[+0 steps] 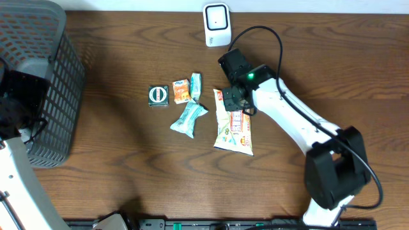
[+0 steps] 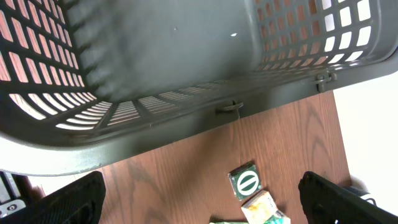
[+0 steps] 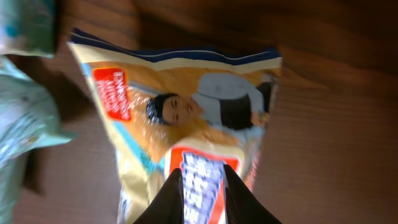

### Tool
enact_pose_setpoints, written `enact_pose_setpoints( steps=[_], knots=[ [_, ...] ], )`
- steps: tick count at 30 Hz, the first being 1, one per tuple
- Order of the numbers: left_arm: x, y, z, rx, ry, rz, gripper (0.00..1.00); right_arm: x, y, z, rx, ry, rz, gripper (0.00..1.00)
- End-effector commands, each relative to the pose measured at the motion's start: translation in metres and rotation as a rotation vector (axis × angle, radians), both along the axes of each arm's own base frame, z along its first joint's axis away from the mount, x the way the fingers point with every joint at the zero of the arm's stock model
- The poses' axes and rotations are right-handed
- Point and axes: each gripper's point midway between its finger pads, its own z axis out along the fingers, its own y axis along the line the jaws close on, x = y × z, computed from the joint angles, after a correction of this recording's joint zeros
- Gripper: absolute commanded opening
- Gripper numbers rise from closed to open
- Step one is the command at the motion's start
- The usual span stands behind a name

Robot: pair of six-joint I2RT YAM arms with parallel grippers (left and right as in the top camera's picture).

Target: Scan the item barcode

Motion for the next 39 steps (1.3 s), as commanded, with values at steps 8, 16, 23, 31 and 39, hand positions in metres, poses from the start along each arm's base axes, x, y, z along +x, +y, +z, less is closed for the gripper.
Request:
enact_pose_setpoints(
  steps=[8,16,23,31,39],
  knots=[
    [-0.001,0.002,0.001,0.004,0.002,0.008,0.98,-0.017,0.017,-0.079,0.04,0.198,0.01,0.18],
    [-0.001,0.002,0.001,0.003,0.002,0.008,0.97,-0.016,0.002,-0.038,0.033,0.211,-0.022,0.26],
    [-0.001,0.002,0.001,0.004,0.002,0.008,0.97,-0.043,-0.005,-0.002,-0.003,0.284,0.002,0.36],
    [-0.001,0.002,0.001,0.004,0.002,0.008,0.98,-0.088,-0.001,-0.024,-0.085,0.394,0.099,0.36],
    [-0.001,0.002,0.001,0.003,0.002,0.008,0.98,-0.109,0.008,-0.058,-0.096,0.397,0.13,0.36]
  ],
)
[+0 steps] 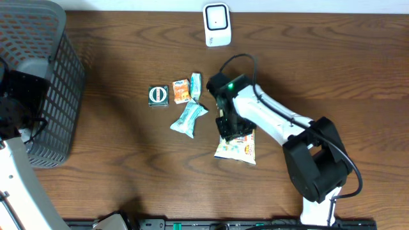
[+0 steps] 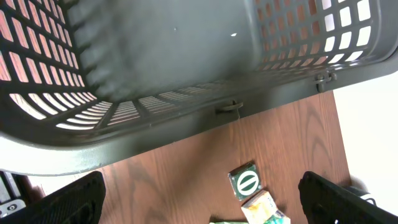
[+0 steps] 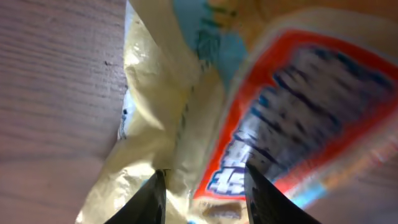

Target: Scan the item barcode

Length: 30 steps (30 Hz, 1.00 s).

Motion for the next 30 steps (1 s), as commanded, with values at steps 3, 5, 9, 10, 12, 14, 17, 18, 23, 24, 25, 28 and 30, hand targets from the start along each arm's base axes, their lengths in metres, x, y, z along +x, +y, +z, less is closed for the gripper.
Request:
enact_pose_setpoints(
  steps=[3,5,9,10,12,14,17,18,23,24,25,28,30],
  knots=[
    [-0.001,0.002,0.001,0.004,0.002,0.008,0.98,-0.018,0.002,-0.013,-0.009,0.017,0.005,0.25],
    [-0.001,0.002,0.001,0.004,0.002,0.008,0.98,-0.02,0.001,-0.012,-0.017,0.024,-0.003,0.23],
    [-0.001,0.002,0.001,0.004,0.002,0.008,0.98,-0.016,-0.002,0.002,-0.028,0.026,-0.01,0.25],
    [-0.001,0.002,0.001,0.003,0.002,0.008,0.98,-0.012,-0.003,0.014,-0.033,0.027,-0.017,0.26],
    [-0.001,0.002,0.001,0.004,0.002,0.008,0.98,-0.007,-0.005,0.029,-0.042,0.024,-0.024,0.27],
    [-0.001,0.002,0.001,0.003,0.002,0.008,0.98,-0.003,-0.007,0.045,-0.053,0.021,-0.005,0.32],
    [-0.001,0.002,0.001,0.003,0.002,0.008,0.98,-0.005,-0.009,0.06,-0.06,0.044,0.06,0.48],
    [-0.001,0.002,0.001,0.003,0.002,0.008,0.98,-0.008,-0.011,0.062,-0.065,0.056,0.072,0.56],
    [-0.001,0.002,0.001,0.004,0.002,0.008,0.98,-0.024,-0.022,0.061,-0.105,0.125,0.096,0.61],
    [-0.001,0.002,0.001,0.004,0.002,0.008,0.98,-0.027,-0.022,0.06,-0.106,0.135,0.097,0.57],
    [-0.001,0.002,0.001,0.003,0.002,0.008,0.98,-0.03,-0.022,0.058,-0.11,0.145,0.1,0.53],
    [-0.001,0.002,0.001,0.004,0.002,0.008,0.98,-0.038,-0.023,0.049,-0.121,0.162,0.113,0.45],
    [-0.001,0.002,0.001,0.004,0.002,0.008,0.98,-0.044,-0.024,0.041,-0.13,0.172,0.114,0.45]
  ],
)
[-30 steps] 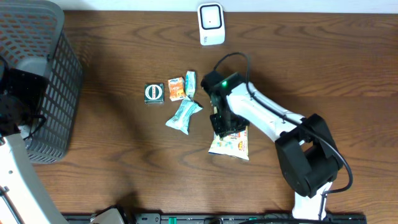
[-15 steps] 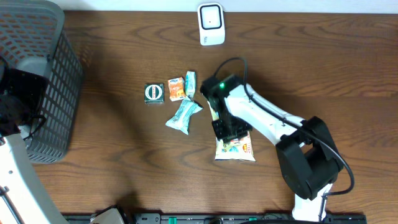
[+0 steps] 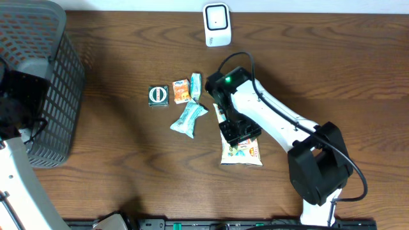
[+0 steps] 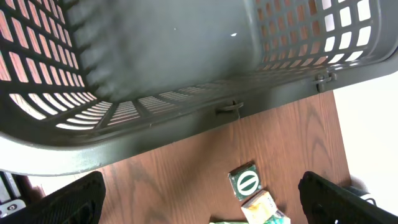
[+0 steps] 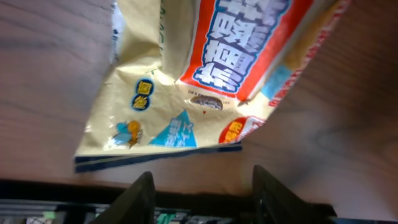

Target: Scan the item barcode

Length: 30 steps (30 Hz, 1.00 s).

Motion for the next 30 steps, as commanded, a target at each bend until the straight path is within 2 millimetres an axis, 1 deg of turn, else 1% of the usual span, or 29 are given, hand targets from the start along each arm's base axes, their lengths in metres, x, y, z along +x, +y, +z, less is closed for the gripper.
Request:
enact_pose_setpoints(
  steps=[1,4,8,11,15,19,25,27,28,29,30],
  knots=[
    [-0.001,0.002,0.001,0.004,0.002,0.008,0.98,-0.012,-0.002,-0.011,-0.014,0.022,0.018,0.44],
    [-0.001,0.002,0.001,0.004,0.001,0.008,0.98,-0.017,0.003,-0.024,0.008,0.024,0.0,0.44],
    [-0.001,0.002,0.001,0.004,0.002,0.008,0.98,-0.021,0.021,-0.036,0.101,0.041,-0.017,0.46],
    [-0.001,0.002,0.001,0.004,0.002,0.008,0.98,-0.019,0.028,-0.039,0.133,0.03,-0.019,0.45],
    [-0.001,0.002,0.001,0.004,0.001,0.008,0.98,-0.017,0.033,-0.039,0.146,0.02,-0.045,0.46],
    [-0.001,0.002,0.001,0.004,0.001,0.008,0.97,-0.012,0.034,-0.031,0.149,0.016,-0.051,0.41],
    [-0.001,0.002,0.001,0.004,0.001,0.008,0.98,0.004,0.035,-0.004,0.137,-0.028,-0.043,0.43],
    [-0.001,0.002,0.001,0.004,0.001,0.008,0.98,0.01,0.029,0.003,0.101,-0.055,-0.033,0.46],
    [-0.001,0.002,0.001,0.004,0.001,0.008,0.98,0.012,0.024,0.004,0.078,-0.064,-0.027,0.5],
    [-0.001,0.002,0.001,0.004,0.001,0.008,0.98,0.011,0.021,0.005,0.061,-0.064,-0.024,0.56],
    [-0.001,0.002,0.001,0.004,0.001,0.008,0.98,0.008,0.017,0.006,0.046,-0.054,-0.017,0.57]
  ],
)
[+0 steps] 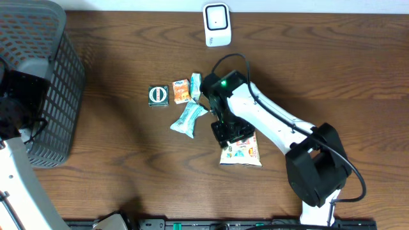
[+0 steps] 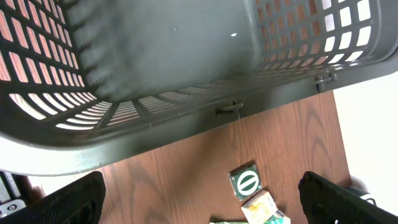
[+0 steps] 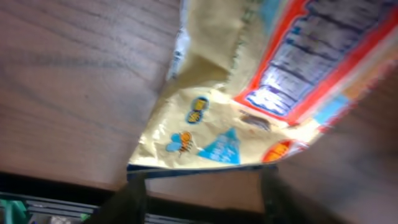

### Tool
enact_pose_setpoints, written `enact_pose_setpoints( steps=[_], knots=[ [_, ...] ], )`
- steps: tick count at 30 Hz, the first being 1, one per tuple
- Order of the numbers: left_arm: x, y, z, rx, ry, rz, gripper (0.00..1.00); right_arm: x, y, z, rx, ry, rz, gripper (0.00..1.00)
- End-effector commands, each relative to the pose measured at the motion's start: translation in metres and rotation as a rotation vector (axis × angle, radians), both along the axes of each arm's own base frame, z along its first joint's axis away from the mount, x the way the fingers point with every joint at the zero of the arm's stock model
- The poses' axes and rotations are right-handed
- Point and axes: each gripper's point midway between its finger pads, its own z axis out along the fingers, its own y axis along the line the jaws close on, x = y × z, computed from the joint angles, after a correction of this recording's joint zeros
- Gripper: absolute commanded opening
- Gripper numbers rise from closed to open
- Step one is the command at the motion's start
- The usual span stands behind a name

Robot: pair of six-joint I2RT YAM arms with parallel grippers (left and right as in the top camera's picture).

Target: Scan the item barcode

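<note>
A yellow snack bag with a red label lies flat on the wood table, front of centre. My right gripper hangs over its upper part. In the right wrist view the bag fills the top, blurred, and the right gripper is open, its fingers spread just past the bag's dark-blue bottom edge with nothing between them. The white scanner stands at the table's back edge. My left gripper is open beside the basket, far from the bag.
A dark mesh basket stands at the left. Small packets lie left of the bag: a green-and-white square, an orange packet, and two teal wrappers. The table's front edge shows below the bag in the right wrist view.
My right gripper has shifted slightly left over the bag and its wrist view has tilted and blurred. It stays open. The bag and the left arm have not moved.
First my right gripper hung over the bag's top end, fingers close together. Then it was low over the bag's middle, fingers wider, and the bag lay nearer the front. Later it stood open past the bag's bottom edge, as now. The left arm stayed still.
</note>
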Motion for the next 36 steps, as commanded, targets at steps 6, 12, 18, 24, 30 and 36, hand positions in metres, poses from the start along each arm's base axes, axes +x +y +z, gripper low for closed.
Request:
enact_pose_setpoints(
  steps=[6,12,18,24,30,36],
  knots=[
    [-0.001,0.002,0.001,0.004,0.002,0.008,0.98,-0.01,-0.019,-0.003,-0.085,0.022,0.024,0.53],
    [-0.001,0.002,0.001,0.003,0.002,0.008,0.97,-0.023,-0.017,-0.025,-0.063,0.057,0.022,0.55],
    [-0.001,0.002,0.001,0.004,0.002,0.008,0.98,-0.031,-0.004,-0.045,0.021,0.077,0.001,0.53],
    [-0.001,0.002,0.001,0.003,0.002,0.008,0.98,-0.019,0.004,-0.04,0.048,0.042,-0.024,0.54],
    [-0.001,0.002,0.001,0.003,0.002,0.008,0.98,0.024,0.005,-0.013,0.078,-0.066,-0.064,0.55],
    [-0.001,0.002,0.001,0.004,0.002,0.008,0.98,0.078,0.004,0.004,0.147,-0.219,-0.127,0.36]
  ],
)
